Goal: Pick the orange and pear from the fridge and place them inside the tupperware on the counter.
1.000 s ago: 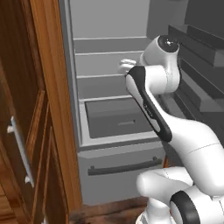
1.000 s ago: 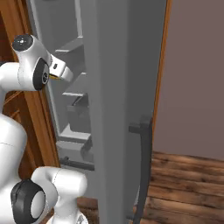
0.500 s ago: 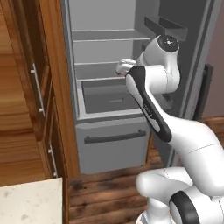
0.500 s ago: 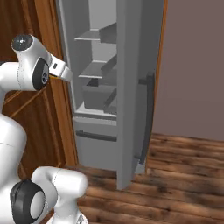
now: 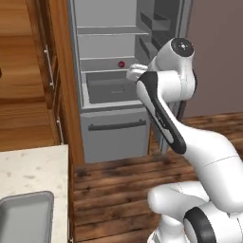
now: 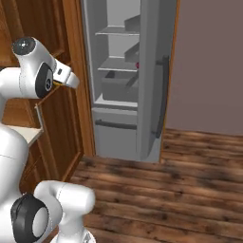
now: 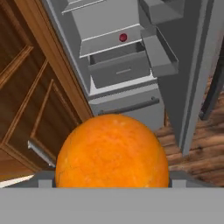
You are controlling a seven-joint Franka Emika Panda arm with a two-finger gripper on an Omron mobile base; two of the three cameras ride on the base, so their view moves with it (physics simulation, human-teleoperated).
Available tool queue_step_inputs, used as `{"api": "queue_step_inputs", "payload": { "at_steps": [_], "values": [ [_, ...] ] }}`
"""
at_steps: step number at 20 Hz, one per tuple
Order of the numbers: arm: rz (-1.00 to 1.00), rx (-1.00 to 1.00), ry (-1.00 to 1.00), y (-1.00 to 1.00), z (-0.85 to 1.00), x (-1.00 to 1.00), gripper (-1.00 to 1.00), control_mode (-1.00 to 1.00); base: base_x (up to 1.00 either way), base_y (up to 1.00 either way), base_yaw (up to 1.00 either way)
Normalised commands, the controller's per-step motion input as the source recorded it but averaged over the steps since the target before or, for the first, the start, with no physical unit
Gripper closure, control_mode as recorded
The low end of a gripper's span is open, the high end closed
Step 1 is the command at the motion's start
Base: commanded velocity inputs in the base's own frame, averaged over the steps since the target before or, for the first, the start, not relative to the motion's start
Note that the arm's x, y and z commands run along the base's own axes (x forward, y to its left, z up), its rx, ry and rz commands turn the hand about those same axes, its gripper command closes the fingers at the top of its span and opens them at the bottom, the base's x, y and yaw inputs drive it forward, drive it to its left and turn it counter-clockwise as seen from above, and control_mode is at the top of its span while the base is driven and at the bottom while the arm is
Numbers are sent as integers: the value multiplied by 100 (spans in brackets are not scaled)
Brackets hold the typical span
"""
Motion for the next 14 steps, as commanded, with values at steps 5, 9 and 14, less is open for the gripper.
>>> {"api": "queue_step_inputs", "payload": {
  "at_steps": [5,9,14],
  "values": [
    [0,0,0,0,0,0,100,100,-100,15,0],
    [0,0,0,0,0,0,100,100,-100,21,0],
    [0,0,0,0,0,0,100,100,-67,31,0]
  ]
}}
